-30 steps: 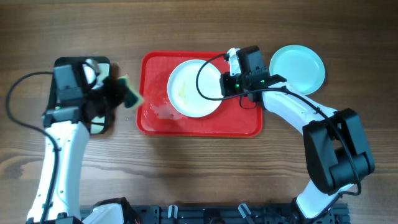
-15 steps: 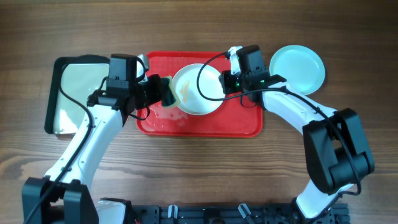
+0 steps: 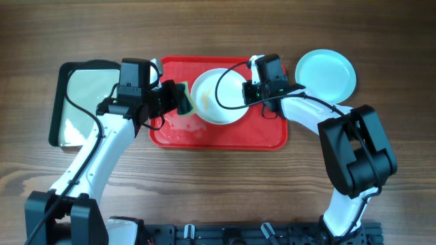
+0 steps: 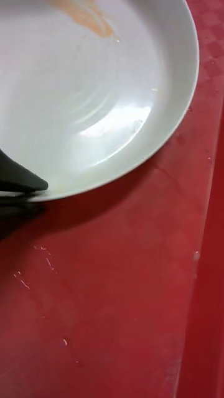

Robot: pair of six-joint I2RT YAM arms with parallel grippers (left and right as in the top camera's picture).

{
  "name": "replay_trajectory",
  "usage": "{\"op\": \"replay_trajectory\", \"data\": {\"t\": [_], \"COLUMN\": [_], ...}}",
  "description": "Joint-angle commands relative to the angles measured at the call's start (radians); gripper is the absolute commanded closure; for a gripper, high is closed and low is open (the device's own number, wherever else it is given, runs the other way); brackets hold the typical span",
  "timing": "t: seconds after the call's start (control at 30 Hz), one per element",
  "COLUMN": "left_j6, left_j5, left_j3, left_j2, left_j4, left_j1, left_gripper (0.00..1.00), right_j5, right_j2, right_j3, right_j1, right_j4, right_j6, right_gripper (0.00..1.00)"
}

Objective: Clean dirty plates on tray and stack at the side
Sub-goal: 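Bring the sponge with the left gripper onto the white plate and scrub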

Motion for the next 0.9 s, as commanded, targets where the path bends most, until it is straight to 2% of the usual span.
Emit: {"op": "replay_trajectory", "data": {"t": [0.0,0.23,0.4,0.6,0.7,0.77,0.87], "left_j6": [-0.012,-0.134,-0.232,-0.238,-0.237,-0.237,-0.180], "left_j5": [-0.006,-0.015,-0.130,-0.138,-0.147,-0.235,-0.255], "left_j3": [-0.005,-0.005,-0.005,-0.005,-0.005,-0.005,-0.005], "left_j2": [0.013,0.134,0.291,0.441,0.484,0.503,0.491], "left_j4": [0.028,0.204,0.379,0.632,0.647,0.563,0.496], "left_j1": [-0.013,-0.129,-0.217,-0.254,-0.262,-0.259,-0.236], "left_gripper": [0.96,0.96,0.96,0.96,0.96,0.96,0.96], "right_j5": [0.014,0.014,0.014,0.014,0.014,0.029,0.029], "right_j2": [0.018,0.018,0.018,0.018,0.018,0.018,0.018], "right_j3": [-0.001,-0.001,-0.001,-0.001,-0.001,-0.001,-0.001], "right_j1": [-0.002,-0.002,-0.002,-0.002,-0.002,-0.002,-0.002], "right_j4": [-0.005,-0.012,-0.042,-0.058,-0.064,-0.077,-0.104], "right_j6": [0.001,0.025,0.026,0.025,0.024,0.024,0.024], "right_gripper": [0.96,0.96,0.96,0.96,0.96,0.96,0.96]}}
